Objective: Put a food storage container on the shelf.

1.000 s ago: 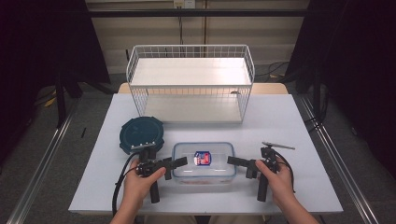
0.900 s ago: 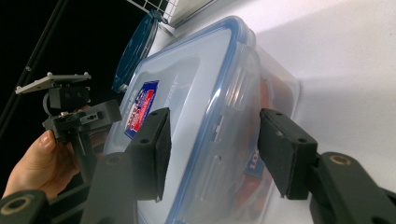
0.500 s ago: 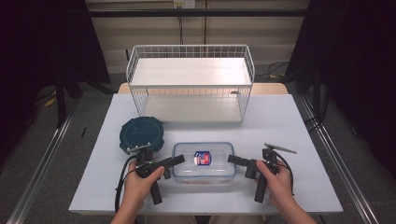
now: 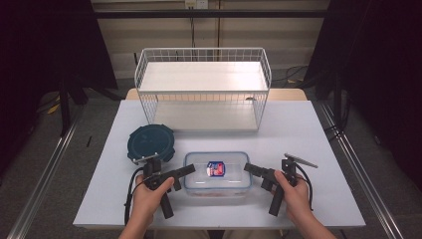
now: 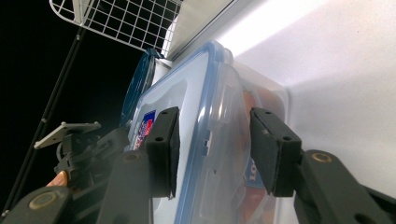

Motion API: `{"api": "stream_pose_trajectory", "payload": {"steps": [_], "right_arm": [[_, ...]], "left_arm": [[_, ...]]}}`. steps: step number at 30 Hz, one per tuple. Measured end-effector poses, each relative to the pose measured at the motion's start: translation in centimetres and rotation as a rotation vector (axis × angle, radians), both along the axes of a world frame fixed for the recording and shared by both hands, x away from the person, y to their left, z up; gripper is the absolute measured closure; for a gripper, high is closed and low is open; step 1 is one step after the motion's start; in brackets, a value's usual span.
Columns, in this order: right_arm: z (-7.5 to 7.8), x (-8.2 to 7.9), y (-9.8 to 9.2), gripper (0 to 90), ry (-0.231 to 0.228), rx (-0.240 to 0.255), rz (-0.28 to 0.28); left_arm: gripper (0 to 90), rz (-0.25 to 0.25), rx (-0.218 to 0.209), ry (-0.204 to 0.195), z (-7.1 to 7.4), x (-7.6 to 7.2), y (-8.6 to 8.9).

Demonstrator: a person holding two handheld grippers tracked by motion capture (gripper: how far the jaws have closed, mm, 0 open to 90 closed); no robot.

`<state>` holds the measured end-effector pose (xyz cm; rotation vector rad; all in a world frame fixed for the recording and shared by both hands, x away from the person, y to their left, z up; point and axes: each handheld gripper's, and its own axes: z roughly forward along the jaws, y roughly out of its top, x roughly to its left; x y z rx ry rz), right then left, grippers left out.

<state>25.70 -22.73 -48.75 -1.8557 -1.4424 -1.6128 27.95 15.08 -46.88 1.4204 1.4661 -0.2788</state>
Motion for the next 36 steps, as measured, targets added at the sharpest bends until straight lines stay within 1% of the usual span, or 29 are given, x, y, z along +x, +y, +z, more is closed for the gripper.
{"api": "stream_pose_trajectory", "payload": {"steps": [1, 2, 3, 5, 6, 8, 11, 12, 14, 16, 17, 18, 19, 20, 21, 23, 25, 26, 27, 28, 29, 30, 31, 32, 33, 34, 36], "right_arm": [[0.0, 0.0, 0.0, 54.0, 0.000, 0.000, -0.001], [0.0, 0.0, 0.0, 52.8, 0.000, -0.003, 0.002], [0.0, 0.0, 0.1, 51.3, 0.004, -0.006, 0.009], [0.1, -0.1, 0.1, 49.4, 0.009, -0.009, 0.019], [0.0, -0.2, 0.2, 48.1, 0.007, -0.018, 0.024], [0.1, -0.2, 0.2, 47.6, 0.011, -0.012, 0.037], [0.0, -0.3, 0.1, 47.8, 0.008, -0.014, 0.039], [0.1, -0.3, 0.1, 47.8, 0.015, -0.015, 0.038], [0.1, -0.4, 0.2, 48.2, 0.014, -0.020, 0.033], [0.2, -0.5, 0.2, 51.2, 0.015, -0.017, 0.026], [0.2, -0.5, 0.1, 52.1, 0.020, -0.008, 0.018], [0.1, -0.5, 0.1, 52.5, 0.020, -0.002, 0.014], [0.1, -0.5, 0.1, 53.1, 0.026, 0.007, 0.007], [0.0, -0.5, 0.0, 53.5, 0.027, 0.014, 0.002], [0.0, -0.5, 0.0, 54.0, 0.035, 0.021, -0.005], [-0.1, -0.5, 0.0, 54.3, 0.034, 0.033, -0.017], [-0.2, -0.6, 0.1, 54.6, 0.033, 0.034, -0.031], [-0.2, -0.6, 0.1, 55.0, 0.034, 0.039, -0.038], [-0.2, -0.7, 0.1, 56.2, 0.037, 0.055, -0.050], [-0.2, -0.7, 0.1, 57.1, 0.036, 0.075, -0.061], [-0.1, -0.7, 0.0, 57.9, 0.023, 0.088, -0.068], [0.1, -0.7, 0.0, 58.0, 0.015, 0.087, -0.063], [0.2, -0.6, 0.0, 58.2, 0.007, 0.084, -0.062], [0.3, -0.6, -0.1, 58.3, -0.011, 0.086, -0.074], [0.5, -0.6, -0.1, 58.4, -0.010, 0.093, -0.076], [0.4, -0.6, -0.2, 58.4, -0.019, 0.083, -0.075], [0.5, -0.6, -0.2, 58.5, -0.038, 0.097, -0.092]], "left_arm": [[37.9, 0.000, -0.006, 0.011, -0.2, 0.0, -0.1], [35.8, -0.008, -0.007, 0.013, -0.3, 0.0, 0.0], [34.6, 0.000, -0.008, 0.017, -0.3, 0.0, -0.1], [33.5, -0.003, -0.015, 0.021, -0.4, 0.0, -0.1], [33.0, 0.002, -0.012, 0.018, -0.4, 0.0, -0.1], [32.1, 0.002, -0.019, 0.020, -0.5, -0.1, -0.2], [30.5, 0.009, -0.024, 0.031, -0.6, -0.1, -0.2], [30.4, 0.009, -0.017, 0.027, -0.6, -0.1, -0.2], [30.7, 0.020, -0.024, 0.032, -0.5, -0.2, -0.3], [34.0, 0.026, -0.017, 0.022, -0.3, -0.3, -0.2], [36.7, 0.032, -0.020, 0.030, -0.2, -0.3, -0.1], [39.6, 0.048, -0.026, 0.021, -0.1, -0.3, 0.0], [43.8, 0.058, -0.023, 0.027, 0.0, -0.4, 0.1], [46.6, 0.062, -0.036, 0.031, 0.1, -0.4, 0.2], [47.3, 0.063, -0.036, 0.031, 0.1, -0.4, 0.2], [47.7, 0.077, -0.034, 0.039, 0.0, -0.5, 0.2], [48.2, 0.092, -0.045, 0.040, 0.1, -0.5, 0.1], [48.5, 0.099, -0.054, 0.048, 0.1, -0.5, 0.1], [49.2, 0.094, -0.055, 0.047, 0.2, -0.6, 0.3], [49.4, 0.101, -0.057, 0.039, 0.3, -0.6, 0.3], [49.8, 0.101, -0.065, 0.028, 0.5, -0.6, 0.3], [49.8, 0.097, -0.058, 0.025, 0.6, -0.6, 0.3], [49.7, 0.108, -0.069, 0.017, 0.7, -0.6, 0.2], [49.8, 0.110, -0.073, 0.010, 0.8, -0.6, 0.1], [49.8, 0.100, -0.045, 0.012, 1.0, -0.6, 0.2], [49.9, 0.102, -0.060, 0.001, 1.0, -0.6, 0.1], [50.4, 0.090, -0.085, -0.020, 1.1, -0.6, 0.1]]}}
